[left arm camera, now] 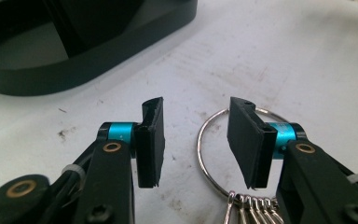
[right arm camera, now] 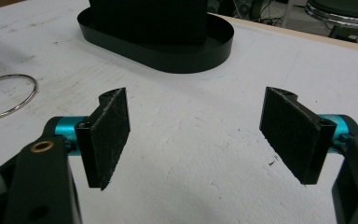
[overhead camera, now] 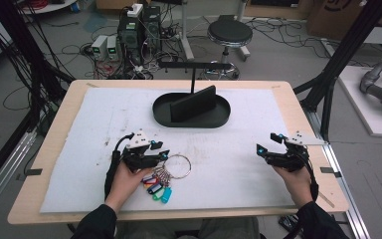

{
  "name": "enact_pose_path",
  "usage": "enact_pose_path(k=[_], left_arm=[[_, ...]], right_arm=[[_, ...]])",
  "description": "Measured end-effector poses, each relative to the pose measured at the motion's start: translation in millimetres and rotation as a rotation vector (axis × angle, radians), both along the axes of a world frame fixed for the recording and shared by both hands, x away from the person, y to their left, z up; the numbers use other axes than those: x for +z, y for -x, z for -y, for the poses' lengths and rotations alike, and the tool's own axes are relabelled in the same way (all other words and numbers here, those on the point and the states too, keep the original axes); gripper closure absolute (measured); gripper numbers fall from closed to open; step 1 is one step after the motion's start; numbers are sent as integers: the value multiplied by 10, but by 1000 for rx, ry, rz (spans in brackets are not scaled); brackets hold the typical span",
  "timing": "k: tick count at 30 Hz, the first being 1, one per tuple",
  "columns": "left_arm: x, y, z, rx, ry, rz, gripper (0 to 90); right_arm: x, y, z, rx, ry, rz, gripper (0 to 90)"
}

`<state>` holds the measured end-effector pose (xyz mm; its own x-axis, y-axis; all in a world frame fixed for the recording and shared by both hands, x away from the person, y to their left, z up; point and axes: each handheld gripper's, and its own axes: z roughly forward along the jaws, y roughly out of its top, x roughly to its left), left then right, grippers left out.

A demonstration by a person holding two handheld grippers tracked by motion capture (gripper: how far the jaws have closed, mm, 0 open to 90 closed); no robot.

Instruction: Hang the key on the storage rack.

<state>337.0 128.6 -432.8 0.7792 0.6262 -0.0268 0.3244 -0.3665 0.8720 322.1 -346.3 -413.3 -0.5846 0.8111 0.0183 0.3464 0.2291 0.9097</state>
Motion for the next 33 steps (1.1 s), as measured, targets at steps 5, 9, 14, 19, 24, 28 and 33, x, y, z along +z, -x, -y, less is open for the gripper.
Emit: enact_pose_path(k=[5, 9, 14, 19, 24, 28, 33], left_arm=[[-1, -50, 77, 2, -10, -30, 569], [-19, -69, 150, 4, -58, -38, 595], [-57, -96, 191, 6, -103, -72, 681], [-58, -105, 250, 0, -130, -75, 705], [-119, -145, 337, 6, -194, -101, 714], [-131, -146, 346, 15, -210, -108, 749], [-148, -118, 339, 19, -206, -92, 842]], right_arm=[[-9, -1, 2, 0, 3, -6, 248], [-10, 0, -4, 2, 10, -3, 249], [-11, 3, -11, 2, 9, -8, 249], [-13, -1, -8, 3, 11, -9, 249], [-13, 0, -10, 4, 12, -7, 249], [-13, 2, -2, 3, 13, -5, 252], [-12, 5, 9, 5, 15, -4, 252]])
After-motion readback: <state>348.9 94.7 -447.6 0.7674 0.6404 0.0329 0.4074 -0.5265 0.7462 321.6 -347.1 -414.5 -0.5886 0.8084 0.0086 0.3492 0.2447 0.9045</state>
